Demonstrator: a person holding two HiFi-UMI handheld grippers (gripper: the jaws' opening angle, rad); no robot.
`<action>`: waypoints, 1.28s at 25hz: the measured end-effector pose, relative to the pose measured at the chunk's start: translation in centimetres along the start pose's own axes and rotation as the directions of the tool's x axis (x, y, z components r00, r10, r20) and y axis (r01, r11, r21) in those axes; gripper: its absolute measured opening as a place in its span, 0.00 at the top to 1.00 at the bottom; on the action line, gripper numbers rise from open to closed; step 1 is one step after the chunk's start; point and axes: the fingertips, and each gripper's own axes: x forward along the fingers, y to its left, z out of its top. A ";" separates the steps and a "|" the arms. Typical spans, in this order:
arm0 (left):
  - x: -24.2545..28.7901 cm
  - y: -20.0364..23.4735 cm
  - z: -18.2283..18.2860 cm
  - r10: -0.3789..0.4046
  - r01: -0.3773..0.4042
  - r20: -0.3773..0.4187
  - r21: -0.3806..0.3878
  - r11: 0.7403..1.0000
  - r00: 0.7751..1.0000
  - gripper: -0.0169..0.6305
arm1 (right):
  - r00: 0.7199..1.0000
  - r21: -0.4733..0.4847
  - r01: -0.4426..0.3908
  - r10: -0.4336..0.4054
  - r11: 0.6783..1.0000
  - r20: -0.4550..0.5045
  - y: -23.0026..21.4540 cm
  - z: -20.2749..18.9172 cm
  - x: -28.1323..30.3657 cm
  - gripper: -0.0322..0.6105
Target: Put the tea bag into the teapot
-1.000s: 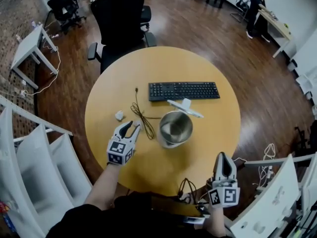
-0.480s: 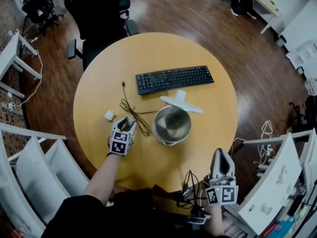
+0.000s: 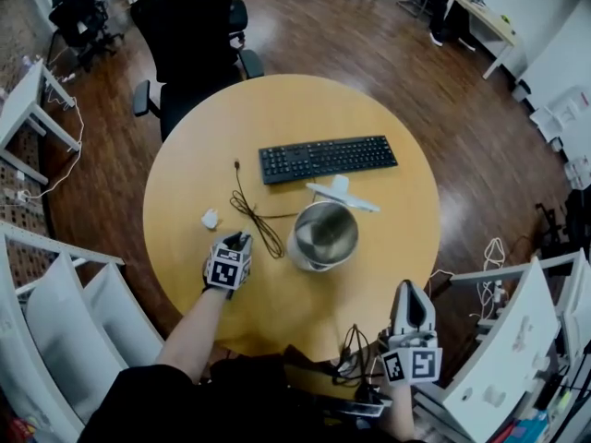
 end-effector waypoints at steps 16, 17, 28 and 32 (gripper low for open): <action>-17.3 -4.1 12.8 0.060 -0.044 0.542 -0.043 0.998 0.838 0.85 | 0.976 -0.070 -0.154 0.163 0.986 0.145 -1.0 5.3 0.9 0.95; -18.4 -4.4 13.8 0.058 -0.046 0.571 -0.036 0.998 0.819 0.85 | 0.973 -0.068 -0.163 0.172 0.984 0.154 -1.2 5.4 1.2 0.95; -28.7 -8.2 20.9 0.048 -0.027 0.822 -0.040 0.999 0.568 0.85 | 0.955 -0.092 -0.171 0.188 0.981 0.231 -3.3 8.5 2.2 0.95; -27.7 -9.1 20.7 0.028 -0.026 0.806 -0.016 1.000 0.591 0.85 | 0.956 -0.081 -0.178 0.192 0.981 0.221 -3.4 7.5 1.9 0.95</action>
